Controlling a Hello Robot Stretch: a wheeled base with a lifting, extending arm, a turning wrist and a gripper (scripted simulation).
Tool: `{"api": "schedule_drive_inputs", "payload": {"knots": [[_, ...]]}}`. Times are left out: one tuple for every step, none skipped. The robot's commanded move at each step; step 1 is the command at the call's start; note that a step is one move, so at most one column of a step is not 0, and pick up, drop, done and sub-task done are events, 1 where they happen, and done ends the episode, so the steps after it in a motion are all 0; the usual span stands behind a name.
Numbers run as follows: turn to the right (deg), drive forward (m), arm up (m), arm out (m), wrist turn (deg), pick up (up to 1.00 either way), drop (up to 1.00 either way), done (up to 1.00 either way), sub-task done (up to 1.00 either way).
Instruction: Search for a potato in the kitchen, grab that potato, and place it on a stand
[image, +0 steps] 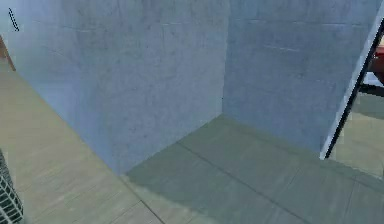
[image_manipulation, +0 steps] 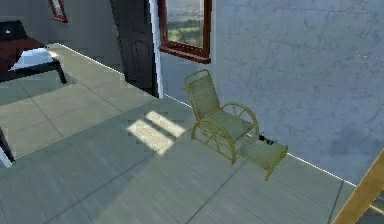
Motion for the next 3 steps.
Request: {"api": "schedule_drive_inputs", "payload": {"knots": [[0.0, 0.35, 0.0, 0.0, 0.0, 0.0, 0.0, 0.0, 0.0], [-42.0, 0.0, 0.0, 0.0, 0.0, 0.0, 0.0, 0.0, 0.0], [0.0, 0.65, 0.0, 0.0, 0.0, 0.0, 0.0, 0.0, 0.0]]}}
